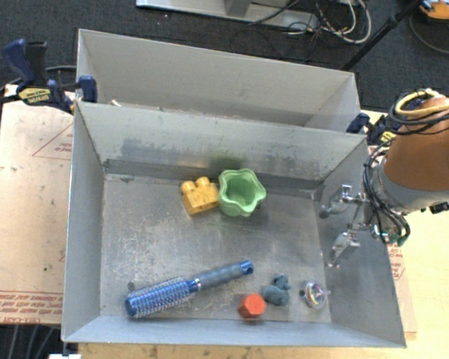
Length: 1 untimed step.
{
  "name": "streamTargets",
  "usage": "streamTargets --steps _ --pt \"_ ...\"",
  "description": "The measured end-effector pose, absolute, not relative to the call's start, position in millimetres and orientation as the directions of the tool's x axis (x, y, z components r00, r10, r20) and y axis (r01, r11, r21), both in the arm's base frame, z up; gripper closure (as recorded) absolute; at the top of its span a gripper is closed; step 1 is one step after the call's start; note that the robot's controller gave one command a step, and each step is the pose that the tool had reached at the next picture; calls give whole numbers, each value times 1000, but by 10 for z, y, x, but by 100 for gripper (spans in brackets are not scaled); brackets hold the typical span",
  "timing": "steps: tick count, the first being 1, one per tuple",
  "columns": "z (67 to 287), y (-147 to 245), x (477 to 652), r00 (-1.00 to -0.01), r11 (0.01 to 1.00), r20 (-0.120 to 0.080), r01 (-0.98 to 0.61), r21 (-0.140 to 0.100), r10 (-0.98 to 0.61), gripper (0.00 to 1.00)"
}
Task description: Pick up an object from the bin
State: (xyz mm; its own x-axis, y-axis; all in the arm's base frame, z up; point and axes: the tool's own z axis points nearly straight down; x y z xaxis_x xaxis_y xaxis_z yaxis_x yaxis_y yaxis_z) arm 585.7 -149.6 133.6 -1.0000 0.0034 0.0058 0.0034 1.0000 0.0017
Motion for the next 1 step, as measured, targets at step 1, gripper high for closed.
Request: streamTargets --steps 1 --pt "1901 -930 5025 -995 995 1 103 2 103 0"
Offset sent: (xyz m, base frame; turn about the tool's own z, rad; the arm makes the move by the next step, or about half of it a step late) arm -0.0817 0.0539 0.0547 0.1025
